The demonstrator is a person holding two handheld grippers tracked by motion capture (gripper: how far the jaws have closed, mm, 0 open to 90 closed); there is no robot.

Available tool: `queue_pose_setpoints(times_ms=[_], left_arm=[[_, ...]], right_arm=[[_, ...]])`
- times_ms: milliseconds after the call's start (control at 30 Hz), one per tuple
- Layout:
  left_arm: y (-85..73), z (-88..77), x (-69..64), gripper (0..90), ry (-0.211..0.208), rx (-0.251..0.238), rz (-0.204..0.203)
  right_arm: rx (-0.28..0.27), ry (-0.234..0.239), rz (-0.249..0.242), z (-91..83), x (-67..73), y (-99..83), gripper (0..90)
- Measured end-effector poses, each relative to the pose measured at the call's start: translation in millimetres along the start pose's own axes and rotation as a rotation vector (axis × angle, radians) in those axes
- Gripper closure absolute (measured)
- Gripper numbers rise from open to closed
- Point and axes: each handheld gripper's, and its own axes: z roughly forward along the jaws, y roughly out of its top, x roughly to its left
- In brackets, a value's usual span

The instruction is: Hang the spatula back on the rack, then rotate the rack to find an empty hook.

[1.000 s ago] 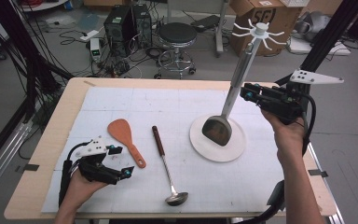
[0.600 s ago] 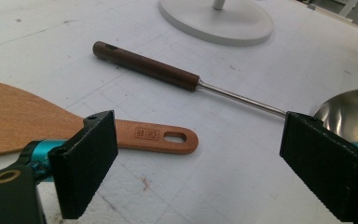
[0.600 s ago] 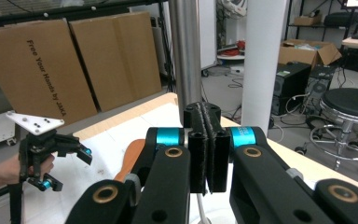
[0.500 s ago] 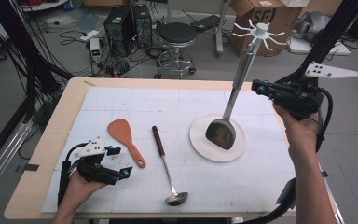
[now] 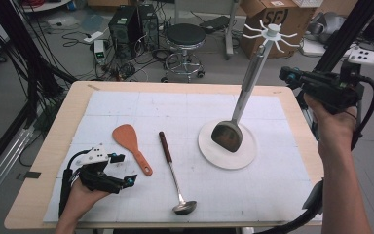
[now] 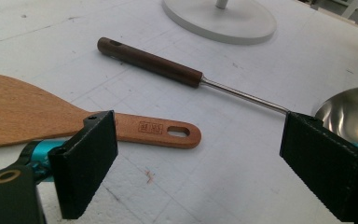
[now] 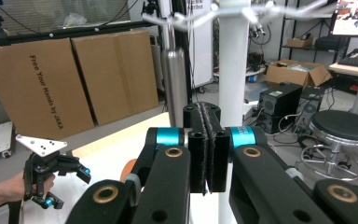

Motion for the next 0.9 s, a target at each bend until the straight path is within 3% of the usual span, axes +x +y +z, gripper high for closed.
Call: queue_pose_setpoints(times_ms=[500, 700, 900], left_arm=[[-0.3, -2.0, 1.0, 11.7, 0.003, -0.009, -0.009], [0.1, -0.9, 0.8, 11.8, 0.007, -0.007, -0.008], [0.3, -0.4, 0.7, 11.8, 0.003, -0.005, -0.005]], right_arm=[[-0.041, 0.009, -0.019, 1.9, 6.2, 25.6, 89.7], [-0.023, 0.005, -0.035, 5.7, 8.1, 29.4, 89.7], [-0.038, 0.009, -0.038, 8.9, 10.0, 29.8, 89.7]])
